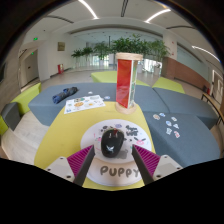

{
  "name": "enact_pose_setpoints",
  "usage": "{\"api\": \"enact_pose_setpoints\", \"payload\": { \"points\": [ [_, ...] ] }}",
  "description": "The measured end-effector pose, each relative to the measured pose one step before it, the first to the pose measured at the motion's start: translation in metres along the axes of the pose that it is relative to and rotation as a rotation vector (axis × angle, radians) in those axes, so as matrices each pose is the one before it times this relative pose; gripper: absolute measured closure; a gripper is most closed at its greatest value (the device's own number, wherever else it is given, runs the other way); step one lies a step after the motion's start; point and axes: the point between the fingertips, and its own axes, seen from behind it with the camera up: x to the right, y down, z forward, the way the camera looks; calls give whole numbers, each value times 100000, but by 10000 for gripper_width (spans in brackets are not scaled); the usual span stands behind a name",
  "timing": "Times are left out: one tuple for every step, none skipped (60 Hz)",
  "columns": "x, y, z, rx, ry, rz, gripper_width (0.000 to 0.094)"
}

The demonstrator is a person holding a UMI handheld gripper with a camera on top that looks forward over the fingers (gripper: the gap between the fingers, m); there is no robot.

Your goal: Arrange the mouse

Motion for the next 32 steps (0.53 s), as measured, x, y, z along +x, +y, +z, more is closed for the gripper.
{"api": "enact_pose_setpoints", "payload": {
  "points": [
    [-181, -94, -803, 1064, -144, 870, 99],
    [-104, -127, -766, 937, -205, 777, 99],
    [-95, -116, -754, 947, -157, 654, 101],
    [-131, -78, -812, 720, -121, 353, 99],
    [-109, -15, -703, 498, -220, 118, 97],
    [-100, -25, -729, 735, -247, 28, 97],
    [-73, -75, -693, 869, -146, 41, 96],
    [-51, -42, -728, 910, 10, 180, 99],
    [1, -23, -705, 855, 223, 337, 100],
    [11, 25, -678, 754, 262, 451, 100],
    [-41, 55, -675, 691, 150, 479, 100],
    [-39, 70, -643, 674, 62, 353, 102],
    [3, 286, -754, 307, -160, 514, 100],
    [-103, 210, -357, -431, -200, 1187, 104],
    [-45, 341, -507, -653, -512, 1806, 103],
    [-31, 290, -458, -426, -578, 1911, 104],
    [-1, 192, -413, 40, -520, 1455, 102],
    [46, 112, -414, 440, -395, 783, 102],
    [153, 103, -459, 440, -266, 81, 97],
    [122, 92, -357, 401, 184, -740, 98],
    [142, 129, -326, 415, 650, -1216, 102],
    [186, -63, -257, 395, 875, -1678, 100],
    [118, -71, -246, 558, 658, -1702, 97],
    [0, -50, -194, 482, 187, -1064, 100],
    [-103, -42, -180, 249, -495, 1, 98],
    [-100, -19, -132, 284, -801, 567, 98],
    [-79, -80, -143, 415, -601, 170, 96],
    [-30, -45, -47, 324, -326, -162, 100],
    [-24, 7, -33, 27, -322, 150, 99],
    [-51, 108, -208, 73, -14, 68, 99],
    [53, -8, 47, 205, -348, 497, 99],
    [8, -29, 73, 299, -437, 515, 97]
  ]
}}
